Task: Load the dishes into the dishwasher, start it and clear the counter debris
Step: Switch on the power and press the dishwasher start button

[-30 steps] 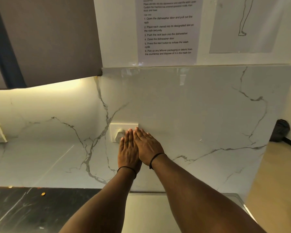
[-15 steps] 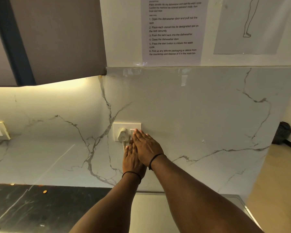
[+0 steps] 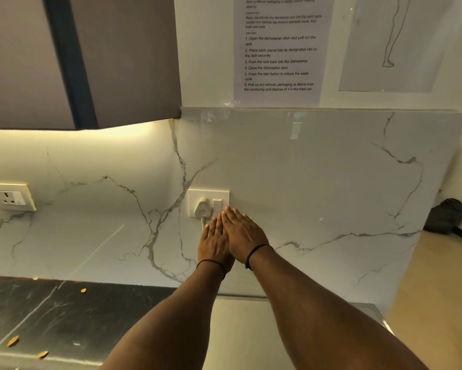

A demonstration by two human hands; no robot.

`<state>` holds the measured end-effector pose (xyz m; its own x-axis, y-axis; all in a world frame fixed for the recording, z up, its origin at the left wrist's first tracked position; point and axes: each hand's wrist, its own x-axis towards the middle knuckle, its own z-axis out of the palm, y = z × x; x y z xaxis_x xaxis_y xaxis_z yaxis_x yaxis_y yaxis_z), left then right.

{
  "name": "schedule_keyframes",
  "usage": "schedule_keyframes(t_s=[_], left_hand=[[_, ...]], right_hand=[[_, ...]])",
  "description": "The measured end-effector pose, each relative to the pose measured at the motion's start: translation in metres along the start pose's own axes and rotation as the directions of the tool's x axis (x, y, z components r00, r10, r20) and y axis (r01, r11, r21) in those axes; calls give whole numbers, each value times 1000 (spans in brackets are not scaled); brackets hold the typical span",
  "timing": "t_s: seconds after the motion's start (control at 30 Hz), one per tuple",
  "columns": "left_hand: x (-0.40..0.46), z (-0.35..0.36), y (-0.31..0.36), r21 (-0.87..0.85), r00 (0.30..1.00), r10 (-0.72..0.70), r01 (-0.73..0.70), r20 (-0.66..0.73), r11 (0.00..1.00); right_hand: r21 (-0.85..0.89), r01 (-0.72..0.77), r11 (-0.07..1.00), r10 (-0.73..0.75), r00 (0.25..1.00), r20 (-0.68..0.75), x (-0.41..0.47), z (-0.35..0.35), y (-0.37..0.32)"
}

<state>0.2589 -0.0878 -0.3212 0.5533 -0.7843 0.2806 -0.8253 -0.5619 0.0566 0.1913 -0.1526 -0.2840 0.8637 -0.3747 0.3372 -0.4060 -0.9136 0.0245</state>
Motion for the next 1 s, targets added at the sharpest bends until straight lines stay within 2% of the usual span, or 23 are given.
schedule_keyframes(t_s=[0.57,1.0], left_hand=[[-89,-48,9,49,999,-25,27,-43,998],[-202,-66,57,72,998,-32,36,-53,997]], right_hand=[[59,-32,998,34,999,-29,-90,-58,-25],[45,-34,998,33,999,22,-209,-74,-23]])
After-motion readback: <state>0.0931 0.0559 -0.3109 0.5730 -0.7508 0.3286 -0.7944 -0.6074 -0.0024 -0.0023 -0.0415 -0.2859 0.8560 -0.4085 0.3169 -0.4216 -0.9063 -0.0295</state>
